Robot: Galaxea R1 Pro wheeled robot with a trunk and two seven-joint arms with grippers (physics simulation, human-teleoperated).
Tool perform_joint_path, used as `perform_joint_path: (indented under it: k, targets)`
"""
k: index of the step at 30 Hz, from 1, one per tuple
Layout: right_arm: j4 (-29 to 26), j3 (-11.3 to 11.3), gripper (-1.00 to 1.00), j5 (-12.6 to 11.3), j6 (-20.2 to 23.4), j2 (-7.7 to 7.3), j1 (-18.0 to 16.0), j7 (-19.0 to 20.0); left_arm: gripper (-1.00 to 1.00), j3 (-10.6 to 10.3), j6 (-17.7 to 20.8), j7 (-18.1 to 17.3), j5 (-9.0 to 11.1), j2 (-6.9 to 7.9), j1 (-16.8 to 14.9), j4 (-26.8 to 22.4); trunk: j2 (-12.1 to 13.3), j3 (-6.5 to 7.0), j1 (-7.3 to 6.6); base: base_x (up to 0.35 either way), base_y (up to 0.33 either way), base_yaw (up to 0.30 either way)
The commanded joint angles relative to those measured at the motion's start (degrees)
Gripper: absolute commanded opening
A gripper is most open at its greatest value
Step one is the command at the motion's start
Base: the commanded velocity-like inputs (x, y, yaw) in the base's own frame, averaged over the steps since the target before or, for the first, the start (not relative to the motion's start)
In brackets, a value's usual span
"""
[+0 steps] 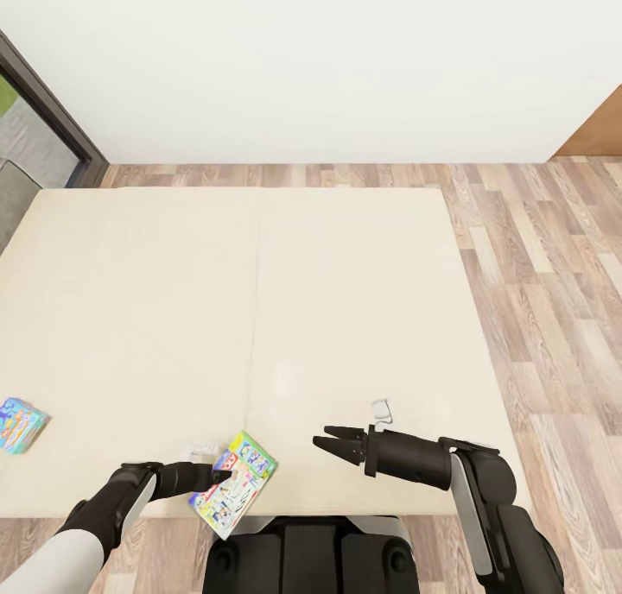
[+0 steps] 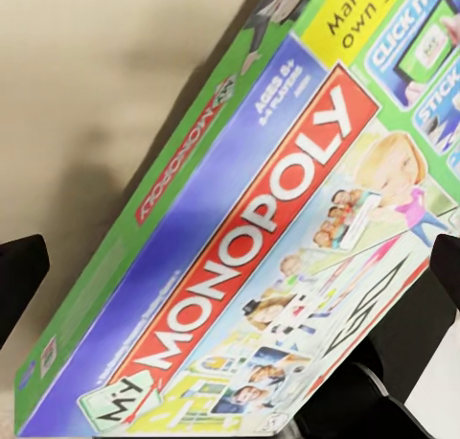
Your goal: Put all the toys in the child's room - the three board games (two on the bed and one on the table), the two jigsaw puzzles on the table, and the tennis ball on the table - inside the toy box on the table in the child's room.
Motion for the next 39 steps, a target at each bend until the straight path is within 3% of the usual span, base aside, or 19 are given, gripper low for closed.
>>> perform_joint_path:
  k: [1,39]
  targets:
    - [-0.01,-0.09,1.0,-0.03,0.31,0.05,-0.02,0.15,1.0,0.07,0.38,-0.22,-0.07,0.0,-0.01,-0.08,-0.09,-0.06,0.03,0.0,-0.01,0.0]
    - [-0.01,-0.09,1.0,0.25,0.31,0.08,-0.02,0.24,1.0,0.39,0.9,-0.29,-0.03,0.19,-0.01,-0.08,-0.09,-0.06,0.03,-0.006,-0.04,0.0]
